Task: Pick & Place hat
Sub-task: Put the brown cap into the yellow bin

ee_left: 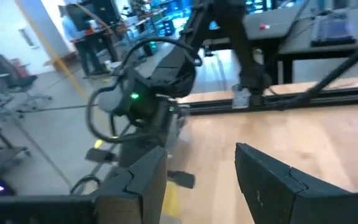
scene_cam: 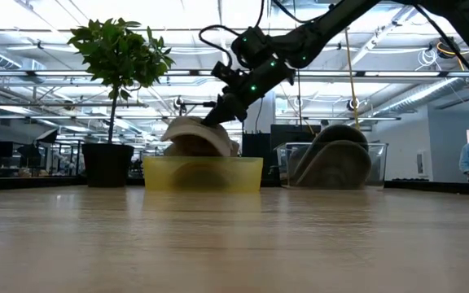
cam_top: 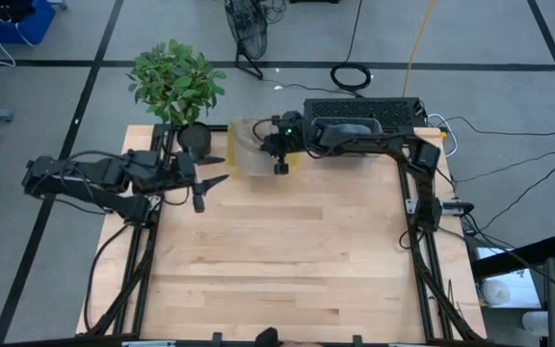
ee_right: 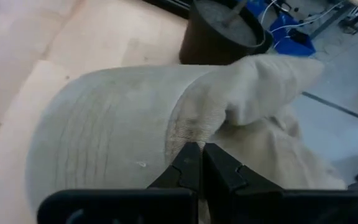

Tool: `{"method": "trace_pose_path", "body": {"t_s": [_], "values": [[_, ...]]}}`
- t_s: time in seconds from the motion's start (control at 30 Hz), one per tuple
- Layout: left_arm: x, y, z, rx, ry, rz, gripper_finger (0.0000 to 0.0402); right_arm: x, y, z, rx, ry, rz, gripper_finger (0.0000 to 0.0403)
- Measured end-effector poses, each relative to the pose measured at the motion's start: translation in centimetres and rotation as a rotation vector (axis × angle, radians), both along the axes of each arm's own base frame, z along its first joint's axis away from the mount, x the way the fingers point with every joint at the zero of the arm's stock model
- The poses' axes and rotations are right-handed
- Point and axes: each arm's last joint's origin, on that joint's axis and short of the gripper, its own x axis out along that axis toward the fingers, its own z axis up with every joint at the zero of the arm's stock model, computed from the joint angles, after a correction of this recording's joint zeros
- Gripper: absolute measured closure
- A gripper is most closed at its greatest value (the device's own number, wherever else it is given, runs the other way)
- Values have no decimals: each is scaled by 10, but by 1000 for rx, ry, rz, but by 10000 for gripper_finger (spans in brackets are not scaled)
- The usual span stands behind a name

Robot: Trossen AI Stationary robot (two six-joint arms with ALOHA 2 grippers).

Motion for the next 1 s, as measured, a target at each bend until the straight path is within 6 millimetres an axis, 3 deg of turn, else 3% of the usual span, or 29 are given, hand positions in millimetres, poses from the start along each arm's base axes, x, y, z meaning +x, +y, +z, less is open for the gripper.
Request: {"method": "trace_pose_path", "body": {"t_s": [0.3, 0.53, 0.87, 1.0], "values": [[1, 15, -6, 16, 62, 92, 211, -5, -17, 5, -70, -33, -15, 401], [0, 19, -7, -11, 61, 122, 211, -4, -14, 5, -74, -30, -6, 390], [0, 19, -7, -38, 58, 127, 211, -1, -3, 1, -35, 9, -5, 329], [0, 19, -9, -51, 71, 130, 211, -4, 7, 10, -36, 41, -33, 296]]}}
